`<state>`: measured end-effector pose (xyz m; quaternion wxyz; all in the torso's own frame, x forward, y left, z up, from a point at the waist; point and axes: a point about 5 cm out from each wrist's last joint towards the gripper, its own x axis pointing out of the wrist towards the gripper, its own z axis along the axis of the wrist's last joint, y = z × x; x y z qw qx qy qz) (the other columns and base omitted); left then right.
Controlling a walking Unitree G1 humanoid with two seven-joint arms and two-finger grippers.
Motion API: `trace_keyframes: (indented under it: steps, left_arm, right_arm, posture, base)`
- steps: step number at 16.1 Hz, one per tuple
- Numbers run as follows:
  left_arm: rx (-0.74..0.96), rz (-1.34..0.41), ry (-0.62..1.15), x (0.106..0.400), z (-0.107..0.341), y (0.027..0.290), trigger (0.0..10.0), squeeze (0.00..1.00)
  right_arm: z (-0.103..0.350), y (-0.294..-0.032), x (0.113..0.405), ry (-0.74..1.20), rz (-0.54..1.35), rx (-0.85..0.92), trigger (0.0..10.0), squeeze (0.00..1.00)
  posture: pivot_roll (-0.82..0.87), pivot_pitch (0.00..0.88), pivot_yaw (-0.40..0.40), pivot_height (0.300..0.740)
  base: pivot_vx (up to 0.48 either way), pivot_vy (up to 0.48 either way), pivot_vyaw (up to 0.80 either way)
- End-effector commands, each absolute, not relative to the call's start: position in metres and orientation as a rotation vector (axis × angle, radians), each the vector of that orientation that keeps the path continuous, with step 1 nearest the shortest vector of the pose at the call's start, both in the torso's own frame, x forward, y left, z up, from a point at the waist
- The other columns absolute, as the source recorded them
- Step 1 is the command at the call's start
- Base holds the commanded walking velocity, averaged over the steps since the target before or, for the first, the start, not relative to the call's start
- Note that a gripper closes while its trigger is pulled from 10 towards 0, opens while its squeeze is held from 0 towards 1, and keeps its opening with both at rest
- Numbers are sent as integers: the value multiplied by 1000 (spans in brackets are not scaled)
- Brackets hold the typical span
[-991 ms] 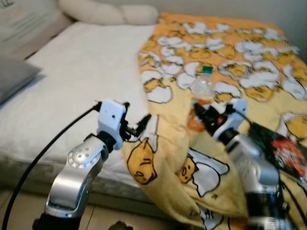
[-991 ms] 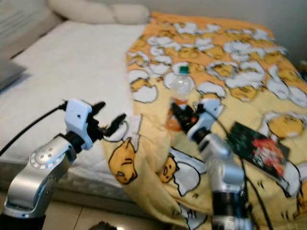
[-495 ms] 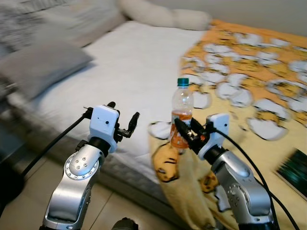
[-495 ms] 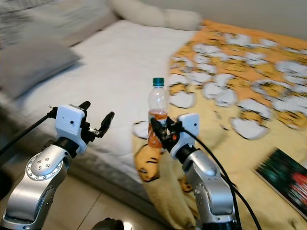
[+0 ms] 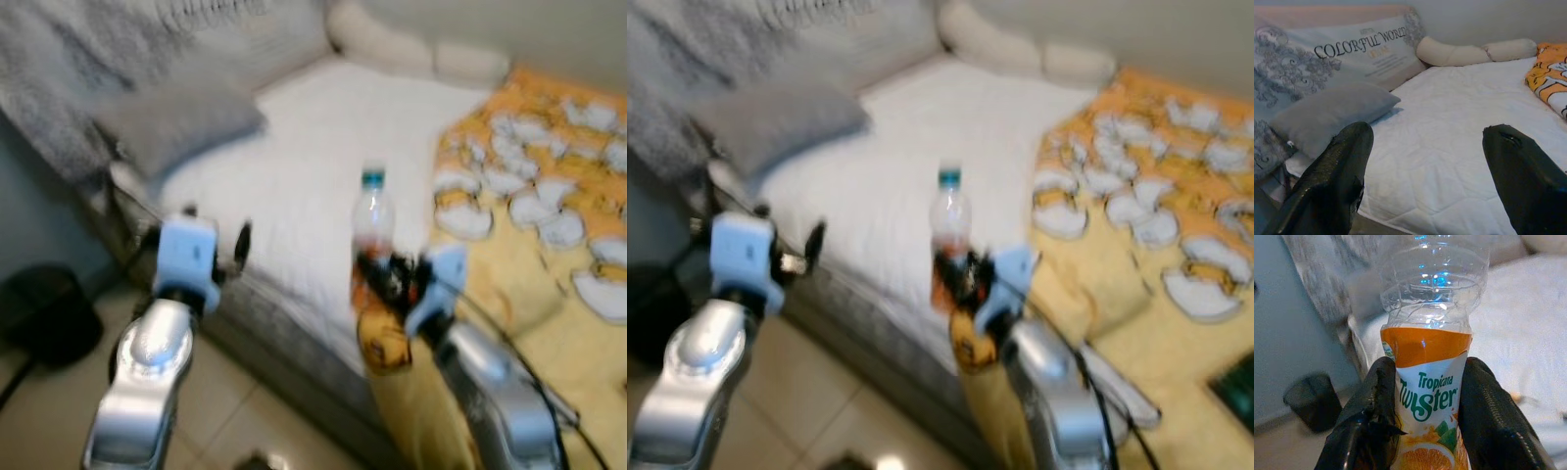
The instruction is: Clean up the room
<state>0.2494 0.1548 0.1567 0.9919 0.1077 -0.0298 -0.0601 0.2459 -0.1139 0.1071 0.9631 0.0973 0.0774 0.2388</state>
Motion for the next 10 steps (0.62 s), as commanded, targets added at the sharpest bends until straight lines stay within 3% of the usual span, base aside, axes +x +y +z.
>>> trace_keyframes:
  steps: [1, 4, 10]
  left_arm:
    - [217, -121, -72, 248, 159, 153, 10000, 0]
    - [210, -126, -64, 247, 158, 152, 10000, 0]
    - [199, -130, -62, 246, 158, 152, 10000, 0]
  right_arm:
    - [114, -117, 249, 132, 472, 179, 10000, 0]
    - [113, -116, 249, 145, 487, 181, 10000, 0]
    - [108, -110, 249, 173, 529, 164, 10000, 0]
  posture:
    - [-15, 0, 15, 740]
    - [-12, 0, 12, 740]
    - [1, 0, -4, 740]
  base:
    - [0, 0, 800]
    - [176, 0, 800]
    - [392, 0, 800]
